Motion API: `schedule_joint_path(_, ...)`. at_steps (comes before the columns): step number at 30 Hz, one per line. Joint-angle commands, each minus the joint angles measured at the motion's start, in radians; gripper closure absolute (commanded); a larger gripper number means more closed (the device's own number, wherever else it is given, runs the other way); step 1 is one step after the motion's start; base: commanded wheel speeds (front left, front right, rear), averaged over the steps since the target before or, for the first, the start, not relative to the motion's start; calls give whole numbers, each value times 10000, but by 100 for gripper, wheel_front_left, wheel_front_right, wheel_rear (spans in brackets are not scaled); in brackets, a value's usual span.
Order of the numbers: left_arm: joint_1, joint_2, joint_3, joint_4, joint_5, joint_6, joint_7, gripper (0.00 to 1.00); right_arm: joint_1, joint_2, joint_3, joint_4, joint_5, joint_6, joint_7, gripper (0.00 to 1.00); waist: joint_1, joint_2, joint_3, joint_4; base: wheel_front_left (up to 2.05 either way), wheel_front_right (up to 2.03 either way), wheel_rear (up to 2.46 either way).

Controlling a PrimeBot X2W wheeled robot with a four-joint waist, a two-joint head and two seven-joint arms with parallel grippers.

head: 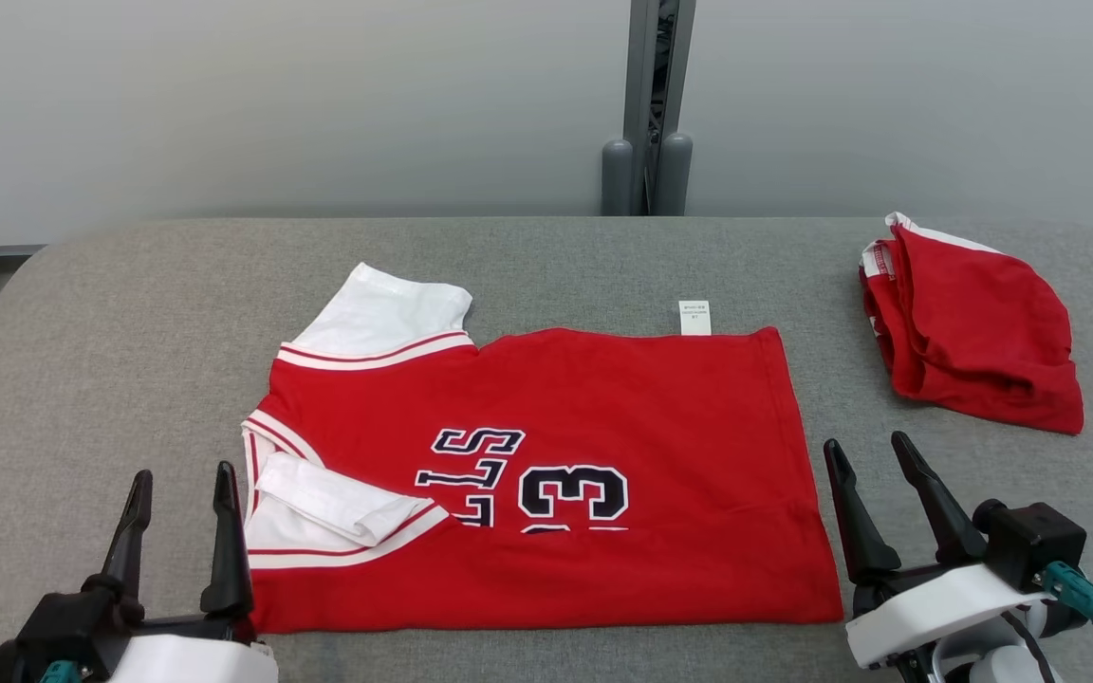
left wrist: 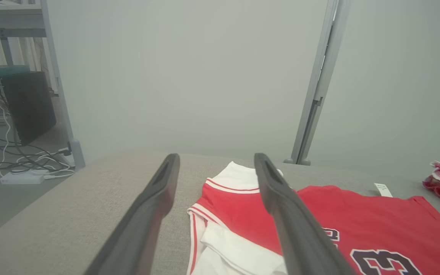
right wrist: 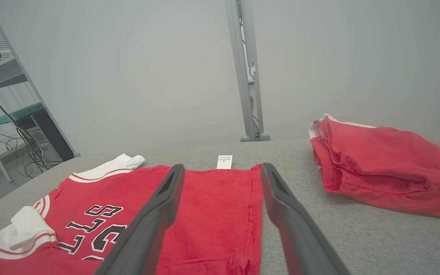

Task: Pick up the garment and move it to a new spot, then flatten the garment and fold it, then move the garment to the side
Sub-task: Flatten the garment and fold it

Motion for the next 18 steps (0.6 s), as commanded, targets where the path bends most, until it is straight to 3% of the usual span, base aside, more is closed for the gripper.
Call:
schedule_joint_path(1, -397, 30, -68, 139, 69, -176, -15, 0, -57, 16, -18, -17, -128, -1, -44, 0, 0, 0, 56, 2, 0, 0, 0)
schedule_joint_path(10, -2351, 775, -312, 1319, 112, -677, -15, 0, -757, 129, 562, 152, -155, -3, -46, 0, 0, 0, 605, -429, 0, 0, 0)
schedule_joint_path(18, -4847, 2132, -1115, 3394, -709, -834, 224, 0, -1796, 238, 1190, 175, -99, -1, -46, 0, 0, 0, 1794, -1197, 0, 0, 0)
